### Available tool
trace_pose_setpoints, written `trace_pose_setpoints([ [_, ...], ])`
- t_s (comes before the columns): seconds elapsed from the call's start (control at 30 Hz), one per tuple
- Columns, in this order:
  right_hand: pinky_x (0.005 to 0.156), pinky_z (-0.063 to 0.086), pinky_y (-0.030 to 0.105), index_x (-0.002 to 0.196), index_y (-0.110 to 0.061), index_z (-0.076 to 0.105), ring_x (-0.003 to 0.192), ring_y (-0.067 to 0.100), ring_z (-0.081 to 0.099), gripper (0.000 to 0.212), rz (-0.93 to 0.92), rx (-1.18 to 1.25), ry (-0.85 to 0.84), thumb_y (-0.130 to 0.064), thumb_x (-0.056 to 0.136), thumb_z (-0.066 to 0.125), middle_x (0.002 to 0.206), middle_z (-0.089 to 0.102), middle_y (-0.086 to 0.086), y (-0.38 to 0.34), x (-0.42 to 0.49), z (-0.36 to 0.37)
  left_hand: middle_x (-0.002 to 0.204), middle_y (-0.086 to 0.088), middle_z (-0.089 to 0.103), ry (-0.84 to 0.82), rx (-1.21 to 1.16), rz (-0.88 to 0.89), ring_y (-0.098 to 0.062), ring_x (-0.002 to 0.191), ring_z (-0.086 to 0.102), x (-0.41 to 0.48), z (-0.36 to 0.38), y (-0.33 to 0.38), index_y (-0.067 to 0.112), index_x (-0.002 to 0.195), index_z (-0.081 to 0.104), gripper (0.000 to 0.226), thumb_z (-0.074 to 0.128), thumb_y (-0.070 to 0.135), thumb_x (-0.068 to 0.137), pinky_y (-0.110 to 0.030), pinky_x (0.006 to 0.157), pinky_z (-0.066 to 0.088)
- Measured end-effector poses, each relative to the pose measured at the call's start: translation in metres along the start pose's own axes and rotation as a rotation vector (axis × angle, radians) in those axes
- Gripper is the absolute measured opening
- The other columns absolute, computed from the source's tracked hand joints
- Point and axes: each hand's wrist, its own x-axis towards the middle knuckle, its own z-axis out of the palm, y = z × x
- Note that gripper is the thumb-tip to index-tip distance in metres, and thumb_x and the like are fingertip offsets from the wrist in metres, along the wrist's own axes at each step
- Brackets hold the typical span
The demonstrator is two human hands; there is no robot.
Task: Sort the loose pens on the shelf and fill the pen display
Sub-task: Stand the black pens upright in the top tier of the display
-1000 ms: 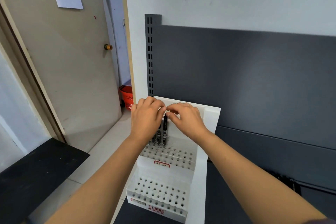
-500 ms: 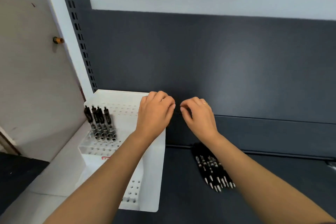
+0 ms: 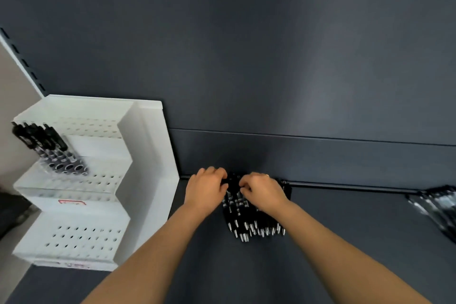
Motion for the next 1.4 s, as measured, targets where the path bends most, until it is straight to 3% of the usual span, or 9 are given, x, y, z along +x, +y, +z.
trace_pose_setpoints([
  [0.13, 0.086, 0.050, 0.038, 0.118, -0.016, 0.060, 0.109, 0.031, 0.058, 0.030, 0.030, 0.027, -0.005, -0.022, 0.090, 0.053, 0.117, 0.058, 0.008, -0.002, 0.012, 0.012, 0.126, -0.005, 0.053, -0.187, -0.195, -0.185, -0.026, 0.118, 0.050, 0.001, 0.031, 0.005, 0.020, 0.129, 0.048, 0.040, 0.053, 0.031, 0.091, -0.037, 0.094, 0.044],
  [0.53, 0.080, 0.046, 0.036, 0.118, -0.010, 0.053, 0.111, 0.033, 0.058, 0.037, 0.239, 0.056, -0.051, -0.034, 0.089, 0.056, 0.123, 0.052, 0.010, -0.015, 0.043, 0.024, 0.121, -0.011, 0.050, -0.207, -0.395, -0.421, -0.032, 0.111, 0.053, 0.020, 0.058, 0.005, 0.015, 0.120, 0.054, 0.036, 0.057, 0.030, 0.087, -0.041, 0.095, 0.045],
  [0.63, 0.071, 0.044, 0.032, 0.100, -0.014, 0.056, 0.098, 0.032, 0.061, 0.026, 0.267, 0.228, -0.070, -0.034, 0.084, 0.057, 0.108, 0.058, 0.008, -0.009, 0.047, 0.019, 0.112, -0.015, 0.055, -0.176, -0.470, -0.505, -0.033, 0.102, 0.058, 0.028, 0.060, 0.007, 0.012, 0.097, 0.061, 0.025, 0.058, 0.033, 0.083, -0.041, 0.088, 0.049],
  [0.73, 0.069, 0.049, 0.032, 0.079, -0.020, 0.050, 0.084, 0.027, 0.062, 0.013, 0.280, 0.477, -0.062, -0.027, 0.081, 0.060, 0.084, 0.059, 0.003, 0.001, 0.051, 0.016, 0.102, -0.021, 0.059, -0.164, -0.503, -0.569, -0.036, 0.090, 0.060, 0.037, 0.066, 0.010, 0.005, 0.081, 0.059, 0.034, 0.063, 0.038, 0.079, -0.040, 0.078, 0.049],
  [0.83, 0.071, 0.052, 0.029, 0.103, -0.020, 0.057, 0.067, 0.019, 0.061, 0.020, 0.261, 0.646, -0.035, -0.020, 0.084, 0.063, 0.070, 0.058, -0.002, 0.011, 0.051, 0.016, 0.107, -0.021, 0.058, -0.190, -0.497, -0.582, -0.038, 0.094, 0.060, 0.046, 0.070, 0.014, 0.002, 0.088, 0.064, 0.037, 0.063, 0.039, 0.082, -0.041, 0.082, 0.050],
  [0.93, 0.045, 0.040, 0.013, 0.111, -0.018, 0.055, 0.052, 0.010, 0.054, 0.023, 0.240, 0.747, -0.016, -0.018, 0.089, 0.061, 0.065, 0.054, -0.005, 0.018, 0.044, 0.011, 0.112, -0.024, 0.057, -0.203, -0.537, -0.577, -0.039, 0.099, 0.059, 0.049, 0.069, 0.019, 0.001, 0.089, 0.065, 0.034, 0.060, 0.035, 0.086, -0.040, 0.086, 0.049],
  [1.03, 0.037, 0.033, 0.009, 0.103, -0.020, 0.052, 0.050, 0.012, 0.055, 0.011, 0.223, 0.811, 0.039, -0.023, 0.093, 0.056, 0.070, 0.055, -0.004, 0.019, 0.039, 0.003, 0.099, -0.014, 0.062, -0.088, -0.590, -0.499, -0.032, 0.096, 0.059, 0.040, 0.057, 0.025, 0.009, 0.095, 0.060, 0.021, 0.055, 0.030, 0.091, -0.039, 0.087, 0.047],
  [1.2, 0.036, 0.031, 0.011, 0.082, -0.022, 0.054, 0.045, 0.012, 0.051, 0.014, 0.177, 0.894, 0.155, -0.023, 0.095, 0.049, 0.065, 0.053, -0.002, 0.003, 0.036, -0.014, 0.089, -0.006, 0.061, 0.197, -0.684, -0.337, -0.019, 0.081, 0.053, 0.019, 0.015, 0.028, 0.002, 0.109, 0.056, 0.018, 0.050, 0.012, 0.095, -0.021, 0.065, 0.032],
  [1.4, 0.044, 0.037, 0.017, 0.074, -0.020, 0.061, 0.045, 0.005, 0.051, 0.021, 0.030, 0.950, 0.281, -0.021, 0.093, 0.054, 0.058, 0.054, -0.005, -0.045, 0.027, -0.045, 0.100, -0.010, 0.068, 0.364, -0.664, -0.235, -0.022, 0.085, 0.064, -0.004, -0.042, 0.012, 0.008, 0.121, 0.056, 0.027, 0.051, 0.012, 0.094, -0.019, 0.076, 0.041],
])
